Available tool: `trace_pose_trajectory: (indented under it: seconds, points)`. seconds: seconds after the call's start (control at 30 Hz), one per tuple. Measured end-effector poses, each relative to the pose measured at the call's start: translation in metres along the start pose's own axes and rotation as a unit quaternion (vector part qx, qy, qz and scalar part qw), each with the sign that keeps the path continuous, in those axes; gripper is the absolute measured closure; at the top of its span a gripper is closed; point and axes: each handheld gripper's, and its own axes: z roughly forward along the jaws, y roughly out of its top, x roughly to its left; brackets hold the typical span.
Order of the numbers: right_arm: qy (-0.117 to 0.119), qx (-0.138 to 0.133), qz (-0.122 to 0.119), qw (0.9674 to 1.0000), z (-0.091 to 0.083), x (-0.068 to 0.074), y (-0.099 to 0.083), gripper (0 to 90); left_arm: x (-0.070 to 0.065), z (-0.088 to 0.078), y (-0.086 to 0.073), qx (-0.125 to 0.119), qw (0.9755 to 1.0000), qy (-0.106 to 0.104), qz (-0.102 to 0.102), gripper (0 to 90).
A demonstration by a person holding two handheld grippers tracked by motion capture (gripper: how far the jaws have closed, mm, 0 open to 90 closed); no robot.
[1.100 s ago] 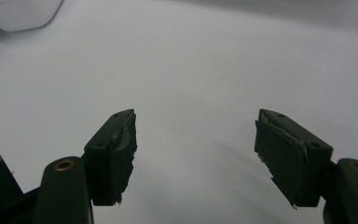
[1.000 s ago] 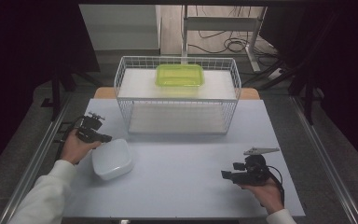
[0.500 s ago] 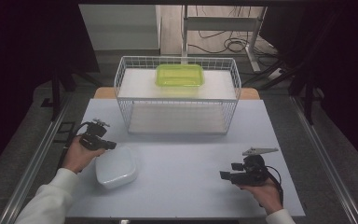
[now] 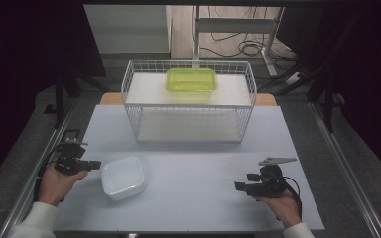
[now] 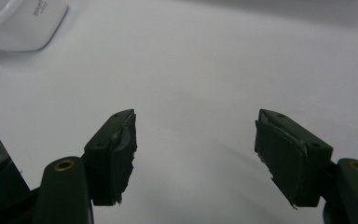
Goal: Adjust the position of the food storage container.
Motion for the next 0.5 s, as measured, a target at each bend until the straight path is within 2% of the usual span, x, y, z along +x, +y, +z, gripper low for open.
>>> trace_pose_trajectory:
  seconds: [0.13,0.27,0.33,0.5]
  points:
    - [0.000,0.003,-0.002,1.0000,0.002,0.001,0.001,29.3,-0.001,-0.001,-0.017,0.004,1.0000,-0.002,-0.003,89.7]
    - [0.001,0.001,0.000,1.0000,0.002,0.001,0.001,29.2,-0.004,0.000,-0.030,0.013,0.9997,-0.018,-0.008,89.7]
    - [0.001,0.001,0.000,1.0000,0.002,0.000,0.001,29.2,-0.007,0.001,-0.033,0.019,0.9993,-0.031,-0.011,89.7]
    - [0.002,0.002,-0.002,1.0000,0.002,0.001,0.001,29.2,-0.013,0.008,-0.035,0.029,0.9988,-0.038,-0.010,89.7]
